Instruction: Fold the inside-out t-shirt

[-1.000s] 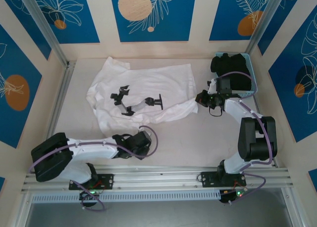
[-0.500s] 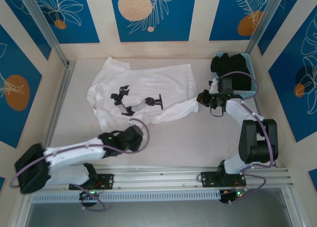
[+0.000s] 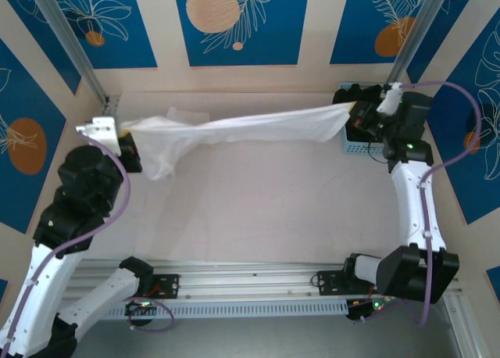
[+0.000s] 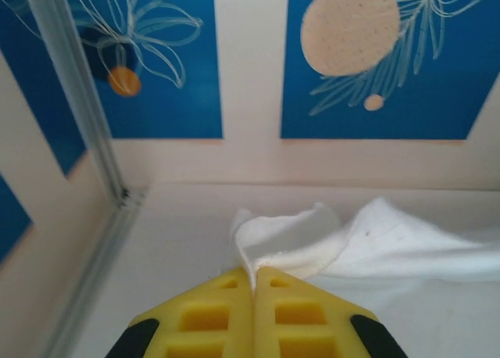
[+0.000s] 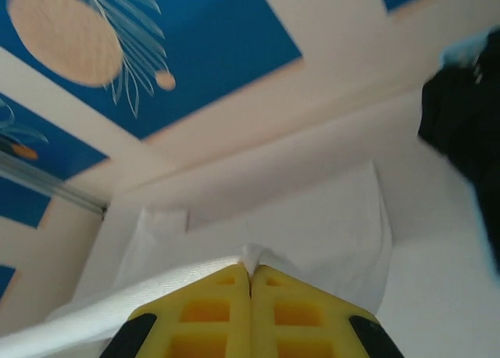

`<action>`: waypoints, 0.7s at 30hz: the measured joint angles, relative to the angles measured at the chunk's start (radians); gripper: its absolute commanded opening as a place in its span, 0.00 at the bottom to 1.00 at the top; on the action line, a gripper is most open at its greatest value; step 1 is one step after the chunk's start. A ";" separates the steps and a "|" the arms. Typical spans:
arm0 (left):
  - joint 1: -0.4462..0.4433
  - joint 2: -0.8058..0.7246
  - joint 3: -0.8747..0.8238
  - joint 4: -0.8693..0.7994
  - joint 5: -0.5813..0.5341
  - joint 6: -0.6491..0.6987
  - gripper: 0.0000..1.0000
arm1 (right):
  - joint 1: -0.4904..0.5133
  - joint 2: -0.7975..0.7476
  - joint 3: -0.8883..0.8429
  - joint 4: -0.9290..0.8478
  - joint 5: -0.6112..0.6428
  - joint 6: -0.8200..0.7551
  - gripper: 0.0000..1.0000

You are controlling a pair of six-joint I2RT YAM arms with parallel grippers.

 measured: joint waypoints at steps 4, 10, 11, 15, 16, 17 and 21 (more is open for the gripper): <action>0.067 0.108 0.164 -0.065 0.015 0.078 0.00 | -0.052 -0.057 0.042 -0.023 -0.034 0.006 0.00; 0.079 0.170 0.337 -0.097 0.145 0.137 0.00 | -0.059 -0.146 0.132 -0.096 -0.069 0.006 0.00; 0.079 0.163 0.351 -0.093 0.165 0.140 0.00 | -0.059 -0.165 0.155 -0.109 -0.072 0.006 0.00; 0.079 0.142 0.432 -0.082 0.223 0.146 0.00 | -0.059 -0.248 0.251 -0.138 -0.083 0.006 0.00; 0.080 0.149 0.470 -0.086 0.222 0.146 0.00 | -0.059 -0.263 0.272 -0.138 -0.083 0.006 0.00; 0.080 0.161 0.504 -0.086 0.218 0.146 0.00 | -0.059 -0.275 0.287 -0.138 -0.083 0.006 0.00; 0.149 0.276 0.597 -0.061 0.206 0.127 0.00 | -0.041 -0.283 0.320 -0.104 -0.078 0.007 0.00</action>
